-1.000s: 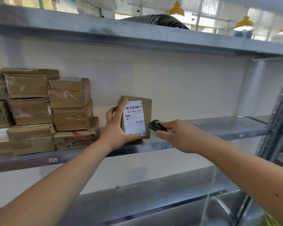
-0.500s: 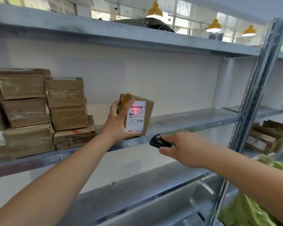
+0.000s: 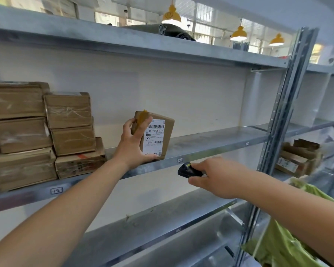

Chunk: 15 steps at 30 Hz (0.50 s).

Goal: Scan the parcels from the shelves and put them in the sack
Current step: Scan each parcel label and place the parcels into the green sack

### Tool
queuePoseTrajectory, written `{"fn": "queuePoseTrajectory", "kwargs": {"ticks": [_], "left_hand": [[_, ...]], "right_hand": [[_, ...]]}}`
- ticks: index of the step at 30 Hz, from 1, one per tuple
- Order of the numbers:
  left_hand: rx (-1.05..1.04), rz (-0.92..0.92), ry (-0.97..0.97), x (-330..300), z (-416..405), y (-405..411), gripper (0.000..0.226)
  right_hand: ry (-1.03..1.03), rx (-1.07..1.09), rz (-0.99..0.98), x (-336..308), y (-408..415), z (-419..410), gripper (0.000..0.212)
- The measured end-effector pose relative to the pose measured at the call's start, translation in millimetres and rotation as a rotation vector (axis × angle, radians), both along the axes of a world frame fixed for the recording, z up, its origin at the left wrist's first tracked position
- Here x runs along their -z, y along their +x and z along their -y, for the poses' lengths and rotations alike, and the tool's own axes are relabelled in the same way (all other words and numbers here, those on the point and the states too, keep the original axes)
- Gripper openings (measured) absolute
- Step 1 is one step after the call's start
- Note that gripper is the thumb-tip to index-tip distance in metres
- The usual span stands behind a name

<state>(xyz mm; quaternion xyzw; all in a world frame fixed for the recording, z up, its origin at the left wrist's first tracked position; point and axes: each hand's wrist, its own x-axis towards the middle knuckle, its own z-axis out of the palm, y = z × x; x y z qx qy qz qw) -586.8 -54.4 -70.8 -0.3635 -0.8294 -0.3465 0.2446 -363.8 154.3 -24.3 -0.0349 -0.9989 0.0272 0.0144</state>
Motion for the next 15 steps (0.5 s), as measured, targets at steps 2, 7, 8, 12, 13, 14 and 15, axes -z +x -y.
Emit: {"fn": "queuePoseTrajectory", "kwargs": {"ticks": [2, 7, 8, 12, 13, 14, 15], "left_hand": [[-0.001, -0.006, -0.006, 0, 0, -1, 0.129], [0.028, 0.057, 0.090, 3, -6, 0, 0.133], [0.063, 0.095, 0.143, 4, -11, 3, 0.134], [0.219, 0.231, 0.308, 6, -45, 24, 0.141], [0.248, 0.245, 0.321, 6, -55, 29, 0.142], [0.276, 0.257, 0.328, 7, -66, 34, 0.141], [0.304, 0.273, 0.326, 7, -77, 39, 0.140]], "right_hand": [[0.007, 0.000, 0.003, 0, 0, 0, 0.045], [-0.044, 0.012, -0.023, 4, -1, -7, 0.045], [-0.071, 0.022, -0.039, 5, -1, -10, 0.045], [-0.182, 0.097, -0.125, 3, 0, -33, 0.042], [-0.206, 0.127, -0.153, 3, 2, -42, 0.040], [-0.224, 0.157, -0.179, 3, 5, -52, 0.038], [-0.242, 0.188, -0.203, 5, 8, -63, 0.036]]}}
